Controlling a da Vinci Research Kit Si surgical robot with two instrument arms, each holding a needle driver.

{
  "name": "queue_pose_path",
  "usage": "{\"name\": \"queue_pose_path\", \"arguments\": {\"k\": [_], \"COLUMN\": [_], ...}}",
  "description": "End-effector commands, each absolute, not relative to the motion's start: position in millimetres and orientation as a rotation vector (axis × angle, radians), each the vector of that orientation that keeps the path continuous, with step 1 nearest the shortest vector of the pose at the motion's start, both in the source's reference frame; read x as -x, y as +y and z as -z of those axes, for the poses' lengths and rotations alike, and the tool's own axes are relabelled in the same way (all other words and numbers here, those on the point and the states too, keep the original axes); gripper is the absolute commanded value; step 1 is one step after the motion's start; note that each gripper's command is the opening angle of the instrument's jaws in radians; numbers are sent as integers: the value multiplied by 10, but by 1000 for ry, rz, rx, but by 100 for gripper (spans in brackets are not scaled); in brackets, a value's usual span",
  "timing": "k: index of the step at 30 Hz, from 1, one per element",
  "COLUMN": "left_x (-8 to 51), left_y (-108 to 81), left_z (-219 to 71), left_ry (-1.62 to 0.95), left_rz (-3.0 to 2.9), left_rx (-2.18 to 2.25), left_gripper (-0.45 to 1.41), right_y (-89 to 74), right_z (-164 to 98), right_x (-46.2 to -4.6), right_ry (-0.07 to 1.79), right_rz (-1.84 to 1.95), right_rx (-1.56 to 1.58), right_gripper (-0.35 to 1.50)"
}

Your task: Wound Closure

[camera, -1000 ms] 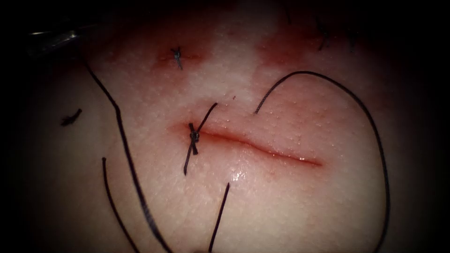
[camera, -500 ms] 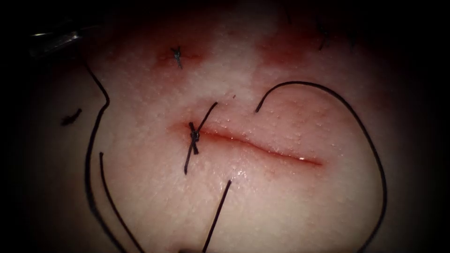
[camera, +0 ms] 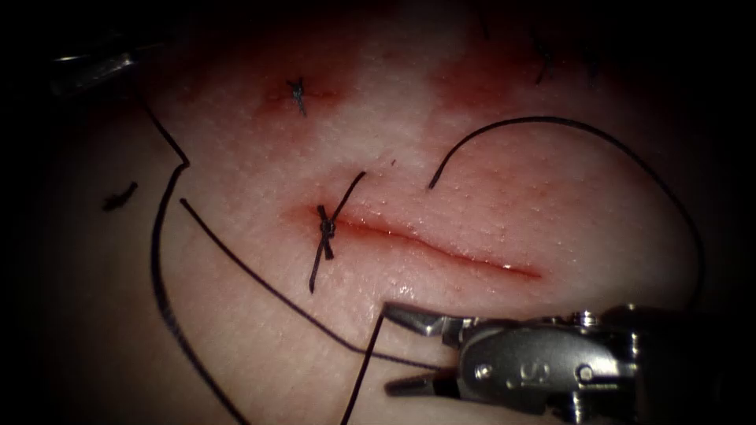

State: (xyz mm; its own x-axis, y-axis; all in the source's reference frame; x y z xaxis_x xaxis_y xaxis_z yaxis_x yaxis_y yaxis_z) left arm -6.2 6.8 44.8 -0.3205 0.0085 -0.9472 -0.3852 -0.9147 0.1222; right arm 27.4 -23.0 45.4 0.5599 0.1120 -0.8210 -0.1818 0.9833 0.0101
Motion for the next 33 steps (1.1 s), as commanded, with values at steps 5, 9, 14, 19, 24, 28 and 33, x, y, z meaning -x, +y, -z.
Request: {"name": "queue_pose_path", "arguments": {"k": [5, 9, 14, 19, 24, 28, 33], "left_x": [67, 69, 72, 73, 72, 72, 72], "left_y": [66, 66, 64, 64, 63, 63, 63], "left_z": [-457, -459, -460, -460, -460, -460, -460], "left_ry": [484, 483, 483, 484, 484, 484, 484], "left_rz": [-2322, -2328, -2334, -2334, -2334, -2334, -2334], "left_rx": [1661, 1657, 1654, 1653, 1653, 1653, 1653], "left_gripper": [-45, -45, -45, -45, -45, -45, -45], "right_y": [-229, -228, -226, -236, -242, -245, -253], "right_z": [-489, -504, -506, -495, -482, -474, -462], "right_x": [-286, -286, -285, -288, -289, -286, -286], "right_ry": [912, 900, 881, 877, 873, 872, 864], "right_rz": [-155, -154, -168, -170, -175, -179, -172], "right_rx": [95, 104, 125, 128, 127, 129, 116], "right_gripper": [122, 118, 103, -26, -35, -35, -35]}}
